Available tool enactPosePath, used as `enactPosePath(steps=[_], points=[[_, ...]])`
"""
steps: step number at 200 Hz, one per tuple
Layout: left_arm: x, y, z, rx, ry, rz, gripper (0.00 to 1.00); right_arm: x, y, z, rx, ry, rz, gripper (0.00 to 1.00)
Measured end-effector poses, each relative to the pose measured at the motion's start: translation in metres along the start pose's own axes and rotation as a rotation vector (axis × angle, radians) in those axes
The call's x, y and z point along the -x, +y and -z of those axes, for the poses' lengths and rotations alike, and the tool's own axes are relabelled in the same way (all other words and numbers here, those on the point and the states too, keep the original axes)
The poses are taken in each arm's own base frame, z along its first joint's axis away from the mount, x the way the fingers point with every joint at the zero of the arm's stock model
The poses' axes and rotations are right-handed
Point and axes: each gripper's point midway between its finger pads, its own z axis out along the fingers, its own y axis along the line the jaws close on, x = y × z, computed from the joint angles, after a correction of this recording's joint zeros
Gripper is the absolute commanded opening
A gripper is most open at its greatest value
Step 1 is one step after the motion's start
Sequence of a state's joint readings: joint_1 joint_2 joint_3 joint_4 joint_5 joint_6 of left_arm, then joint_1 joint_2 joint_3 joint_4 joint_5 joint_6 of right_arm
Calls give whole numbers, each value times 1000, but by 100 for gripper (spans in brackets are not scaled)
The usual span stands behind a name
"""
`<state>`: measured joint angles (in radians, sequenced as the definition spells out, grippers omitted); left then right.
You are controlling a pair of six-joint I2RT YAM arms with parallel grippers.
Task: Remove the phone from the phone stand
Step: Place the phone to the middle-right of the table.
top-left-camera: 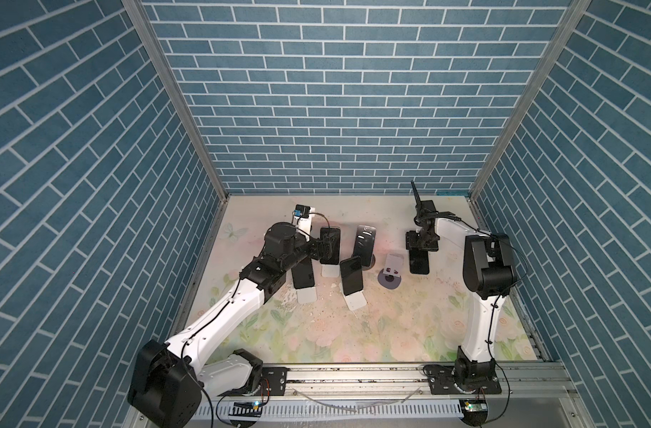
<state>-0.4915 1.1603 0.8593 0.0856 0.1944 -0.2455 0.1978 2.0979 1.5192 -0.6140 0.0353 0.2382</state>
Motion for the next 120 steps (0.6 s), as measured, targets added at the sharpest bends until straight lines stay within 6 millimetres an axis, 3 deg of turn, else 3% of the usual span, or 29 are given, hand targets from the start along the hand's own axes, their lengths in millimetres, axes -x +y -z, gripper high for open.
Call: enactPosePath(steps=[120], points=[[1,2,1,11,-3,-20,100,0,1,0,4,11,1,70]])
